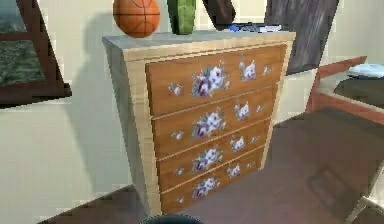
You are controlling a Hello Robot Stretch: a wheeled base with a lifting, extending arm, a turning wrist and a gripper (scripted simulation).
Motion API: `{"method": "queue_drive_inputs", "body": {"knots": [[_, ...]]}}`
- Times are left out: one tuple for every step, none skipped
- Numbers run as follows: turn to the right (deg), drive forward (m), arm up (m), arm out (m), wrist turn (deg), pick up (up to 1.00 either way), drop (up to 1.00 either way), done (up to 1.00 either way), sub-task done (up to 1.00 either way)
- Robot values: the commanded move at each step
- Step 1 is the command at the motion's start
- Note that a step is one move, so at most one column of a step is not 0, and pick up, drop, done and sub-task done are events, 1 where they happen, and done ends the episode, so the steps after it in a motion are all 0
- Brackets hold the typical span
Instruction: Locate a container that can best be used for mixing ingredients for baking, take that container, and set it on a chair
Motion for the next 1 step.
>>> {"method": "queue_drive_inputs", "body": {"knots": [[0.0,0.5,0.0,0.0,0.0,0.0,0.0,0.0,0.0]]}}
